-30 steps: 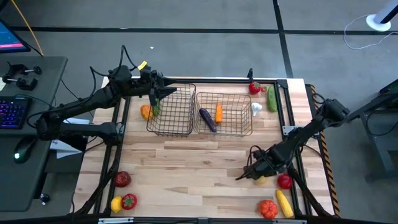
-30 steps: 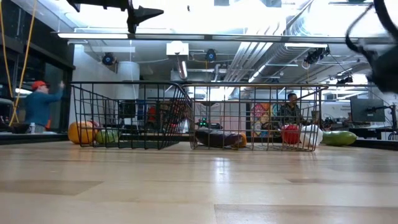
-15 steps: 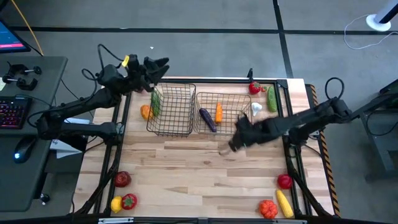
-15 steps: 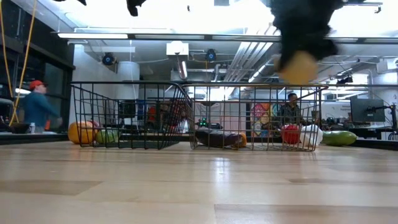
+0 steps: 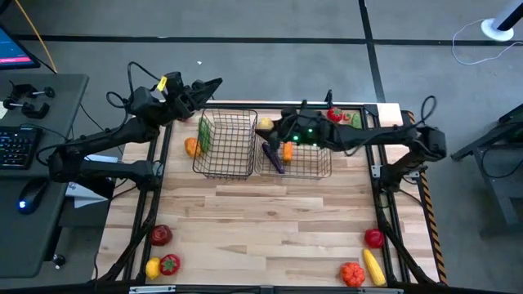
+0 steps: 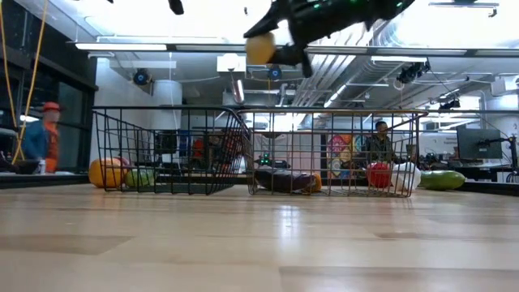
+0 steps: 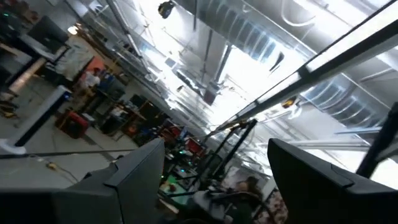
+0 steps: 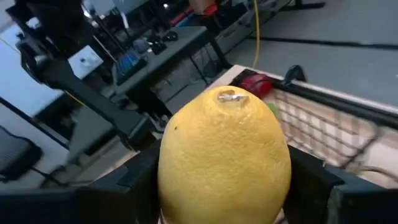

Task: Sort produce into baskets
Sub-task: Put the right lemon into the left black wire basket

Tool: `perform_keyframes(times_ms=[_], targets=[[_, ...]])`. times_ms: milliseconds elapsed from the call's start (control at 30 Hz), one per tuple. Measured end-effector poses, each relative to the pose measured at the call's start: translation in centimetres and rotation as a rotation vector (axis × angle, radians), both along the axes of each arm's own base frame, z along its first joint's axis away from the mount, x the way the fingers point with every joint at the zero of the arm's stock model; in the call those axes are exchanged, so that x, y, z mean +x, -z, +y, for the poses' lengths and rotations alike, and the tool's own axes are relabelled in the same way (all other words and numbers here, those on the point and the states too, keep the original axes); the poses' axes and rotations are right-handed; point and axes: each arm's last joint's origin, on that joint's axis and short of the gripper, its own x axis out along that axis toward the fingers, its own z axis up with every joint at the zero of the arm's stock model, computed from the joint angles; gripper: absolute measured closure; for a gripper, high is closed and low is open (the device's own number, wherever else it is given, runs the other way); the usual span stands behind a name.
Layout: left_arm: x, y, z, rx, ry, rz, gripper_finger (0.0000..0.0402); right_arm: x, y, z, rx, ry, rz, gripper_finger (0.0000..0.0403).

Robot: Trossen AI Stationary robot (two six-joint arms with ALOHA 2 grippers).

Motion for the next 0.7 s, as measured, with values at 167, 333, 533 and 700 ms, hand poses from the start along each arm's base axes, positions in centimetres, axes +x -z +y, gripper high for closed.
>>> perform_keyframes(times_ms=[167,333,533,700], targets=[[-0.4,-0.3,-0.8,0.075,0.150,0.015,0.0126,3.6,1.9,-0.4,0.043,-0.012,0.022,0.0164],[-1.8,-1.2,-2.0,0.181,0.313,0.016,0.0126,7.9,2.9,-0.5,0.046,-0.029,0.028,0.0164],[-3.4,-1.7,-3.1,0.238,0.412,0.032,0.0126,11.7,3.2,0.4,-0.016,-0.065,0.170,0.0159],[-4.5,-1.9,-3.8,0.262,0.462,0.046,0.0126,13.3,2.5,0.9,-0.027,-0.090,0.341,0.0124]])
